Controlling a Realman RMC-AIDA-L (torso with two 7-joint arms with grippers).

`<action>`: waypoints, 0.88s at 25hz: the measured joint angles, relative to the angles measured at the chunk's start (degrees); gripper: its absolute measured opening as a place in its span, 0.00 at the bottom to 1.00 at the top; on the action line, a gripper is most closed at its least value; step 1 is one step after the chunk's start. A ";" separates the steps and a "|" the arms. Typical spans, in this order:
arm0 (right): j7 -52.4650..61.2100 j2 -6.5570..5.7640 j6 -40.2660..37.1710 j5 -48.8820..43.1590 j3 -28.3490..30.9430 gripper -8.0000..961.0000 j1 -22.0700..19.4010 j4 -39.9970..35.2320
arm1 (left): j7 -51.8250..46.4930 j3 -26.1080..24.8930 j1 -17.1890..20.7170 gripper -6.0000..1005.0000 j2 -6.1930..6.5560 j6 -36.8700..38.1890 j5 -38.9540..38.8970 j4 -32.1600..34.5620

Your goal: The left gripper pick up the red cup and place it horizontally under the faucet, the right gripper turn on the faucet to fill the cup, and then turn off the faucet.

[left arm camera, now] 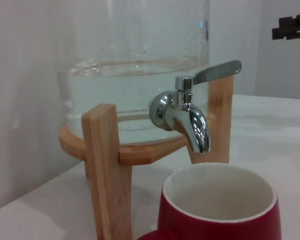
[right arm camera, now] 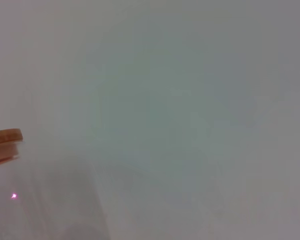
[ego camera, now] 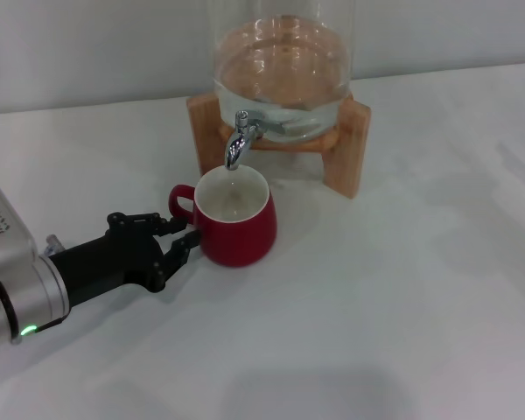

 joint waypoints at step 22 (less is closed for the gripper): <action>0.05 0.00 -0.15 -0.06 0.78 0.83 0.04 0.09 | -9.88 7.02 28.79 0.26 0.69 -13.58 -22.99 32.85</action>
